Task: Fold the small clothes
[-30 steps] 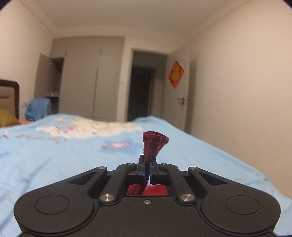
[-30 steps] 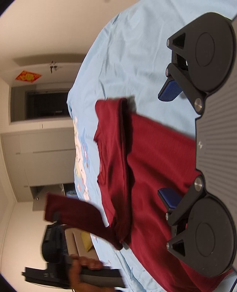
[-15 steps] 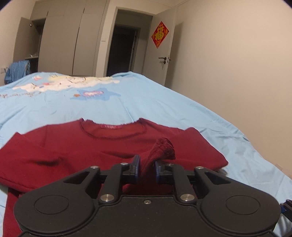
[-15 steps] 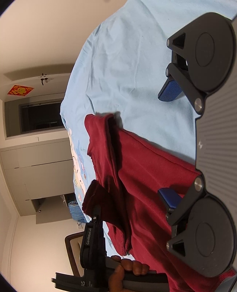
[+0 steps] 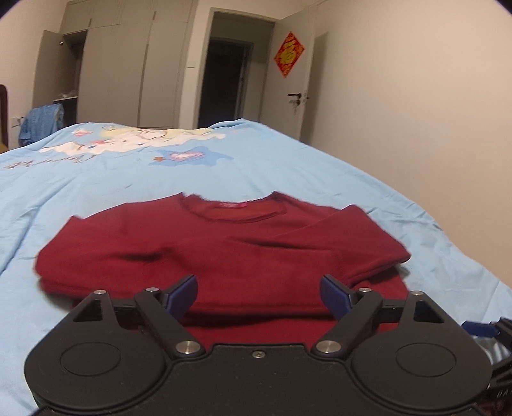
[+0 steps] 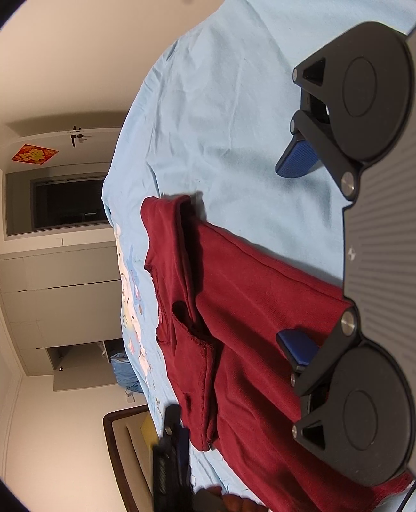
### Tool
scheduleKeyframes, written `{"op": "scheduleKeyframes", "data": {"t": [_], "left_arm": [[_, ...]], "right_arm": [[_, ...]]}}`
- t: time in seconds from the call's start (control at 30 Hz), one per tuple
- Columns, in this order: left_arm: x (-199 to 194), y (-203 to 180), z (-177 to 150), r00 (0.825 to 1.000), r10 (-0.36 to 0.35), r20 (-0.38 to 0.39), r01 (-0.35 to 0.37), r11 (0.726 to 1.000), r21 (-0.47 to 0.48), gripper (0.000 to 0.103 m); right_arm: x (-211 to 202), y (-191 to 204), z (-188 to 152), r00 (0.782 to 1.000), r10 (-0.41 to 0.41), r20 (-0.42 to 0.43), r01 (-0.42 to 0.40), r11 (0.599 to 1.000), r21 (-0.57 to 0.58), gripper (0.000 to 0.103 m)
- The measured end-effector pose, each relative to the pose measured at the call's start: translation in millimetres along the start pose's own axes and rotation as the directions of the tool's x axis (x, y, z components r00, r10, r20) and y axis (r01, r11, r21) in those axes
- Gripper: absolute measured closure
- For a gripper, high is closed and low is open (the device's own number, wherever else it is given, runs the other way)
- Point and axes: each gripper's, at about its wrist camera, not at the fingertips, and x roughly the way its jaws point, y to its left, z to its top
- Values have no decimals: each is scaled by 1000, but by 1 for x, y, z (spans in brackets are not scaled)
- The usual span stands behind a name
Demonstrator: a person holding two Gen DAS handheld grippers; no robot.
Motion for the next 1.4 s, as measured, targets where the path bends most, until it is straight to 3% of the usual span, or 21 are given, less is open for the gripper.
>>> {"op": "scheduleKeyframes", "data": {"t": [0.23,0.43,0.67,0.83,0.97,1.17,1.4], "left_arm": [[-48,45,-32,986,155,-64,-158,986,-54,8],[-87,81,-66,963,221,-156,-242,961,-130,4],[-118,79,-94,961,218,-172,-239,964,-112,4],[-130,69,-102,967,189,-168,-208,973,-98,13],[-134,65,-103,971,169,-166,-190,975,-114,22],[-117,72,-83,969,204,-138,-215,974,-75,20],[-50,102,-45,923,371,-97,-362,927,101,19]], "right_arm": [[-4,3,-3,1000,-9,-8,9,1000,6,0],[-16,11,-9,1000,-8,-12,8,1000,5,0],[-36,30,-23,1000,-16,-25,15,998,-68,0],[-54,46,-36,1000,-21,-17,19,990,-139,1],[-62,53,-44,1000,-19,-15,16,988,-154,2],[-63,57,-45,1000,-22,-6,21,989,-146,2],[-42,56,-15,998,-28,55,36,989,-141,0]]}}
